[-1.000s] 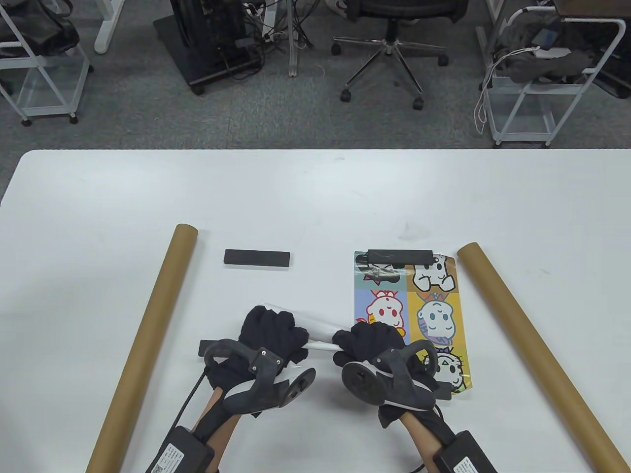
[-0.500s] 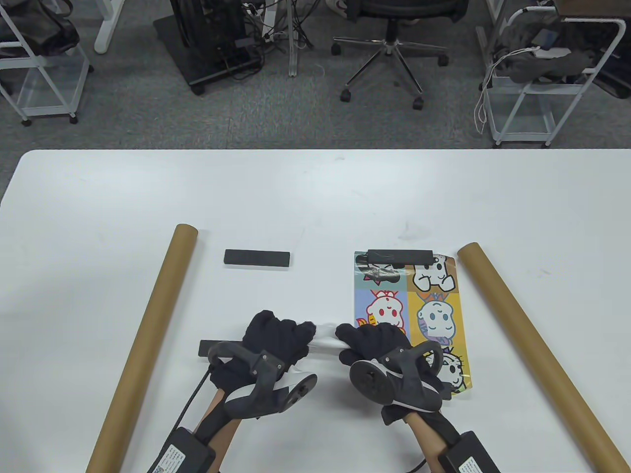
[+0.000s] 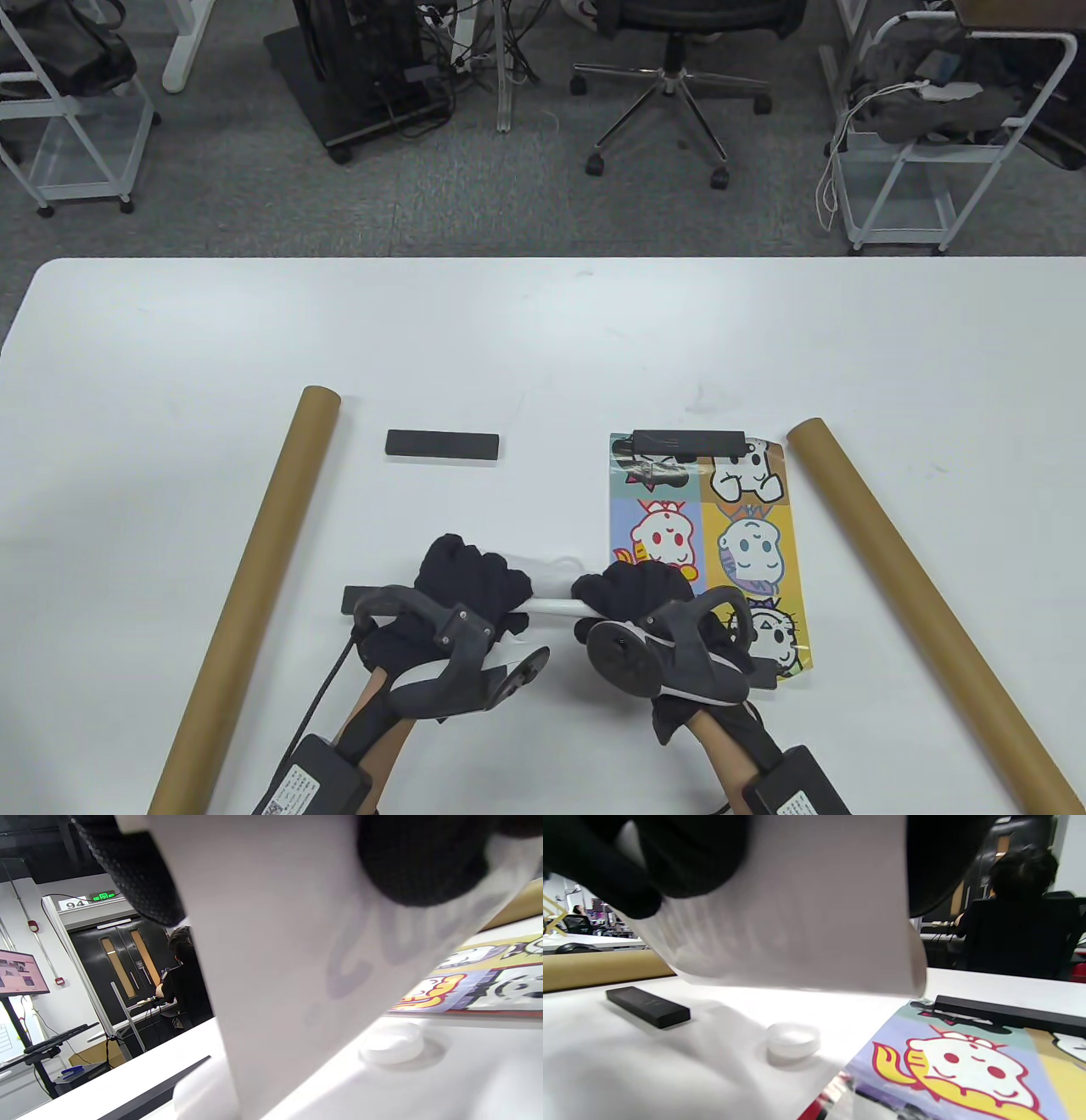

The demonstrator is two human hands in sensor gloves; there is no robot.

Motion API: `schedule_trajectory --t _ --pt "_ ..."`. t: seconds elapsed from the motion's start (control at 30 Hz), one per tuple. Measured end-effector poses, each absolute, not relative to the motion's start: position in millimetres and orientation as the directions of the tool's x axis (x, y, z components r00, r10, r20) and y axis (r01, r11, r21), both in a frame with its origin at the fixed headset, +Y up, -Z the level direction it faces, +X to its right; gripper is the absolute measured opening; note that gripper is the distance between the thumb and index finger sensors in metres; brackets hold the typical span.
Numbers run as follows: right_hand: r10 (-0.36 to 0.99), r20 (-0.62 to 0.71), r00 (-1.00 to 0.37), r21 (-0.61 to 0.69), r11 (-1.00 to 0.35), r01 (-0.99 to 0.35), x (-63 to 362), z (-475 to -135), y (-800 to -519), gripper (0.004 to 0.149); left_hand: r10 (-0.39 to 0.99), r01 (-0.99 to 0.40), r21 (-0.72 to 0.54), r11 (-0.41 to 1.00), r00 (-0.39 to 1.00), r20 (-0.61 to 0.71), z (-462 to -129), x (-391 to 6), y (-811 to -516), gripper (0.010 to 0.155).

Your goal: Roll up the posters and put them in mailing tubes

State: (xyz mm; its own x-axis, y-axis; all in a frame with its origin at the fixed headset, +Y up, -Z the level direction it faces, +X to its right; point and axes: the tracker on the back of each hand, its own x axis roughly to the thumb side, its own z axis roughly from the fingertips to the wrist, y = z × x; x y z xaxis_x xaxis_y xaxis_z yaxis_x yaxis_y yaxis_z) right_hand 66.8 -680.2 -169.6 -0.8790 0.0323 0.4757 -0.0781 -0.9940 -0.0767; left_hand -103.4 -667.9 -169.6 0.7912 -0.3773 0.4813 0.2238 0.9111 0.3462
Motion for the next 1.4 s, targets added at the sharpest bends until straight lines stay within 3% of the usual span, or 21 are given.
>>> schedule_trajectory --t 0.3,0.5,0.77,0.97,1.17,1.27,1.4 --pt "0.012 0.433 -0.901 -0.104 -0.993 -0.063 69.8 -169.6 -682.4 0.045 -0.372 0.231 0.334 0.914 0.806 0.46 -166.3 -97.2 -666.2 0.055" --pt "0.039 0.447 -0.894 -0.096 -0.991 -0.091 75.3 -171.6 -681.9 0.049 -0.316 0.149 0.364 0.92 0.83 0.46 -167.0 -100.2 -662.7 0.067" --pt "0.036 0.465 -0.884 -0.109 -0.989 -0.098 72.3 -171.5 -681.3 0.055 -0.336 0.168 0.378 0.91 0.834 0.438 -170.0 -107.5 -662.9 0.05" --pt "0.046 0.46 -0.887 -0.105 -0.989 -0.106 72.5 -170.8 -680.2 0.052 -0.281 0.134 0.33 0.934 0.846 0.453 -171.9 -109.0 -666.3 0.051" --pt "0.109 0.471 -0.875 -0.01 -0.992 -0.129 75.7 -172.7 -678.0 0.056 -0.378 0.215 0.376 0.901 0.814 0.441 -168.7 -103.8 -664.6 0.058" --pt "0.064 0.466 -0.883 -0.053 -0.994 -0.1 75.1 -173.1 -679.4 0.051 -0.427 0.258 0.394 0.882 0.793 0.435 -167.8 -99.2 -666.6 0.05" --pt "0.074 0.468 -0.88 -0.057 -0.992 -0.114 75.1 -172.8 -680.0 0.043 -0.391 0.23 0.371 0.9 0.802 0.451 -169.4 -98.9 -668.4 0.039"
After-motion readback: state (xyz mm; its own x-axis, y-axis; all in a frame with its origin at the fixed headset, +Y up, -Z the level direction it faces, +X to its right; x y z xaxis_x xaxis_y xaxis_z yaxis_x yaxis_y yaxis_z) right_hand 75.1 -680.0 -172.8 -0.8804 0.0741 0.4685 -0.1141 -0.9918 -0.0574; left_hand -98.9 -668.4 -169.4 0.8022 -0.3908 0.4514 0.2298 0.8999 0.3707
